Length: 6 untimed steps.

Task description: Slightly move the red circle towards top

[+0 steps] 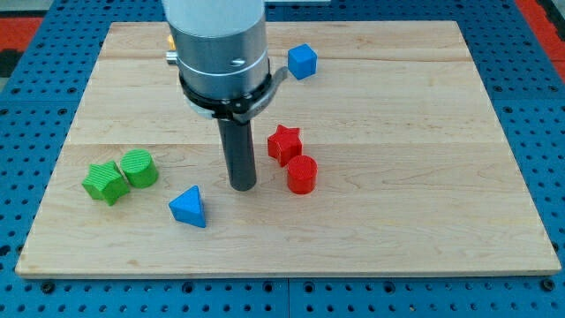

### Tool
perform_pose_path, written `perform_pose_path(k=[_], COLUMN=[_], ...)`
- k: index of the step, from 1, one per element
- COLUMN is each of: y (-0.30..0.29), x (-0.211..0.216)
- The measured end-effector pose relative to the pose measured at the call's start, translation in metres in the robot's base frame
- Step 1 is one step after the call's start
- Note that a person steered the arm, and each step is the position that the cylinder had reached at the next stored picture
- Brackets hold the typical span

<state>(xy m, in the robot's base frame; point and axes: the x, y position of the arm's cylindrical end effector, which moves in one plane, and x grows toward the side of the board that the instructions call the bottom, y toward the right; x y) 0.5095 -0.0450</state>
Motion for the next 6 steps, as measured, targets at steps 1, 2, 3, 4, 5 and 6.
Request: perform_pose_path(k=[1,2,3,4,5,6], y=[0.028,0.049,0.06,0.118,0.152,0.152], x=[0.014,0.002,-0.012,-0.007,-0.067,-0.142])
